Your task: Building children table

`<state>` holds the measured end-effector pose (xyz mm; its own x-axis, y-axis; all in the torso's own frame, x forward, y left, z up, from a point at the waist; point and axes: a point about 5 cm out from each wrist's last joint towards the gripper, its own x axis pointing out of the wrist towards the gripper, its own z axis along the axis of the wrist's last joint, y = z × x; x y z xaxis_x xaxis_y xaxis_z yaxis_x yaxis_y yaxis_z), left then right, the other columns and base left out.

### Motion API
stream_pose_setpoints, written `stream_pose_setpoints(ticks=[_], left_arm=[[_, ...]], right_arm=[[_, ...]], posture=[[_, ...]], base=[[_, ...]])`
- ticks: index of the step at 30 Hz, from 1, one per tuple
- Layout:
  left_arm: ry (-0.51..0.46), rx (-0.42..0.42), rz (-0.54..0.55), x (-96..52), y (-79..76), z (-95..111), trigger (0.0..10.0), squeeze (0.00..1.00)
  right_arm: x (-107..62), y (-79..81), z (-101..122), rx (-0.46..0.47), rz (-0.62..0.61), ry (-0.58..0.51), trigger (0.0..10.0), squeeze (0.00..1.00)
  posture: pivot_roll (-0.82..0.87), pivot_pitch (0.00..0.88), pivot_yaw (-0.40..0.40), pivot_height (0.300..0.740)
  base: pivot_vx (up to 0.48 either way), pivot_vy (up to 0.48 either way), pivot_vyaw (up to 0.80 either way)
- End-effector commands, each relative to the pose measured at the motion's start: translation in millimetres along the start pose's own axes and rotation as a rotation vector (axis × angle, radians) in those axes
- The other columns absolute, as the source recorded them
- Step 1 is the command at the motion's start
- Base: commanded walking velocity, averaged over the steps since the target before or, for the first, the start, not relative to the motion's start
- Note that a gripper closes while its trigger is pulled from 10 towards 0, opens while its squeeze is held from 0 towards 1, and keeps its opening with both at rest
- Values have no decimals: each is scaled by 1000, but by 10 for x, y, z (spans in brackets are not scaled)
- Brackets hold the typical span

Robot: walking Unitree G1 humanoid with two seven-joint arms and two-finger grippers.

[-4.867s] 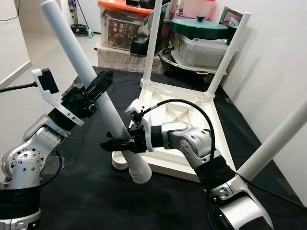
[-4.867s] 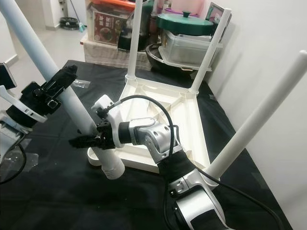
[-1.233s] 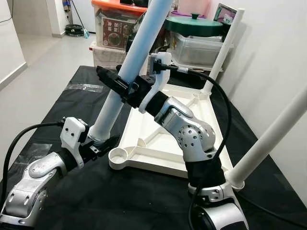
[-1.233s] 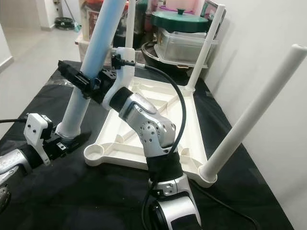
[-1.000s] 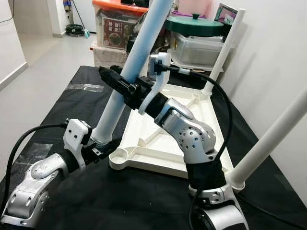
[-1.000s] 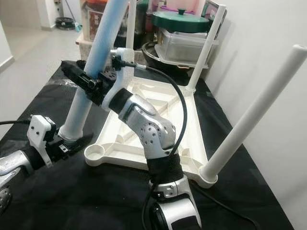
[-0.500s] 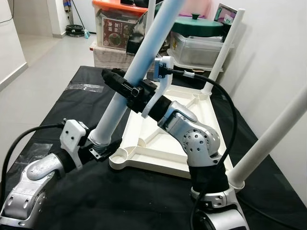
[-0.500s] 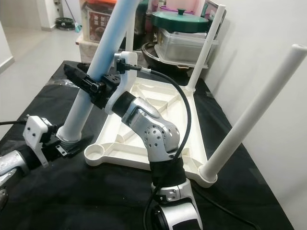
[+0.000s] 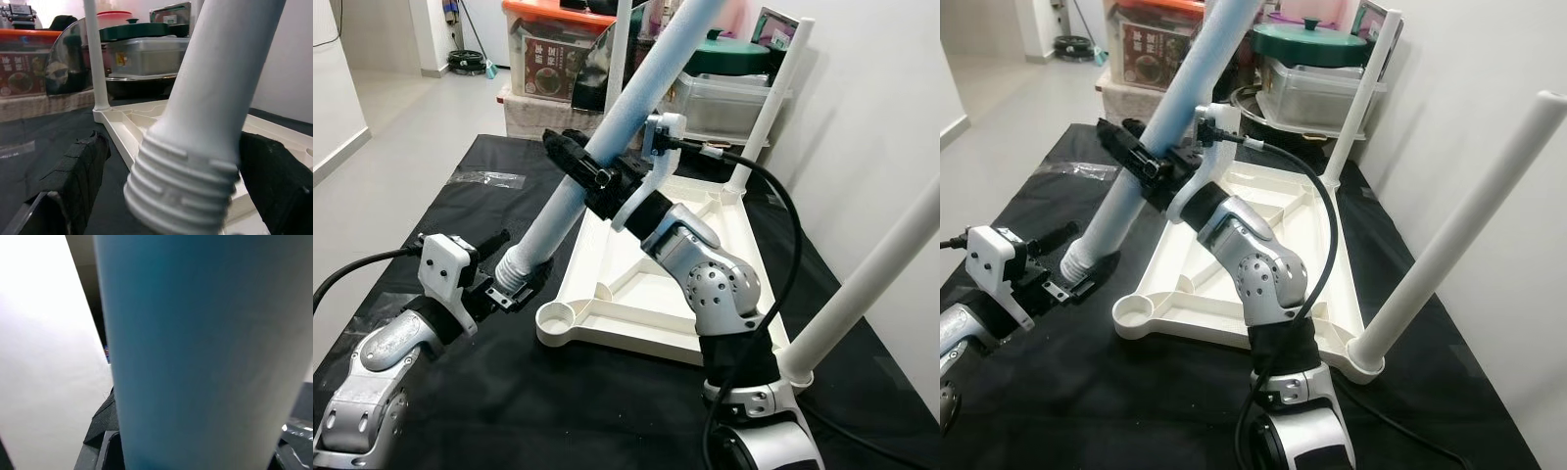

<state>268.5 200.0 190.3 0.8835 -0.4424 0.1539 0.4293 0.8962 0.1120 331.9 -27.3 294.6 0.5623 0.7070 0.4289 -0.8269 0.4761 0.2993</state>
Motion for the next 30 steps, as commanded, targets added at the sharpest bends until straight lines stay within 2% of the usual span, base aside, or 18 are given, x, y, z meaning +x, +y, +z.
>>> stream_pose_setpoints(ticks=[1, 2, 3, 5, 6, 7, 8, 9, 10, 11, 17, 20, 23, 26, 28, 29, 30], left_arm=[[-20, -32, 199, -209, 141, -3, 10000, 0], [-20, -32, 199, -209, 141, -3, 10000, 0], [-17, -65, 204, -259, 62, -40, 10000, 0], [-17, -65, 204, -259, 62, -40, 10000, 0], [-10, -96, 201, -294, -29, -80, 10000, 0], [-10, -96, 201, -294, -29, -80, 10000, 0], [2, -115, 194, -312, -119, -118, 10000, 0], [9, -130, 191, -320, -183, -146, 10000, 0], [9, -130, 191, -320, -183, -146, 10000, 0], [22, -132, 194, -323, -239, -176, 10000, 0], [51, -129, 246, -329, -307, -252, 10000, 0], [51, -129, 246, -329, -307, -252, 10000, 0], [79, -176, 332, -333, -336, -329, 10000, 0], [106, -201, 377, -339, -385, -379, 10000, 0], [111, -205, 385, -345, -400, -386, 10000, 0], [111, -206, 401, -357, -397, -387, 10000, 0], [111, -206, 401, -357, -397, -387, 10000, 0]], right_arm=[[-190, -459, 105, -91, -290, -2, 0, 0], [-190, -459, 105, -91, -290, -2, 0, 0], [-233, -582, 142, -115, -390, -9, 0, 0], [-233, -582, 142, -115, -390, -9, 0, 0], [-267, -673, 173, -138, -468, -16, 0, 0], [-267, -673, 173, -138, -468, -16, 0, 0], [-295, -738, 199, -170, -534, -21, 3294, 0], [-315, -776, 216, -208, -578, -19, 9020, 0], [-315, -776, 216, -208, -578, -19, 9020, 0], [-337, -815, 217, -241, -624, -12, 10000, 0], [-388, -870, 200, -268, -704, 5, 10000, 0], [-388, -870, 200, -268, -704, 5, 10000, 0], [-423, -874, 228, -279, -735, -16, 10000, 0], [-400, -871, 233, -282, -724, 13, 10000, 0], [-400, -874, 258, -287, -730, -7, 10000, 0], [-406, -844, 308, -324, -663, -45, 10000, 0], [-406, -844, 308, -324, -663, -45, 10000, 0]], posture=[[85, 0, -134, 740], [85, 0, -134, 740], [86, 0, -134, 740], [86, 0, -134, 740], [86, 0, -134, 740], [86, 0, -134, 740], [88, 0, -134, 740], [89, 0, -135, 740], [89, 0, -135, 740], [89, 0, -134, 740], [84, 0, -128, 740], [84, 0, -128, 740], [78, 0, -122, 740], [78, 0, -123, 740], [77, 0, -123, 740], [71, 0, -119, 740], [71, 0, -119, 740]], base=[[0, 0, 0], [0, 0, 0], [0, 0, 0], [0, 0, 0], [0, 0, 0], [0, 0, 0], [0, 0, 0], [0, 0, 0], [0, 0, 0], [0, 0, 0], [0, 0, 0], [0, 0, 0], [0, 0, 0], [0, 0, 0], [0, 0, 0], [0, 0, 0], [0, 0, 0]])
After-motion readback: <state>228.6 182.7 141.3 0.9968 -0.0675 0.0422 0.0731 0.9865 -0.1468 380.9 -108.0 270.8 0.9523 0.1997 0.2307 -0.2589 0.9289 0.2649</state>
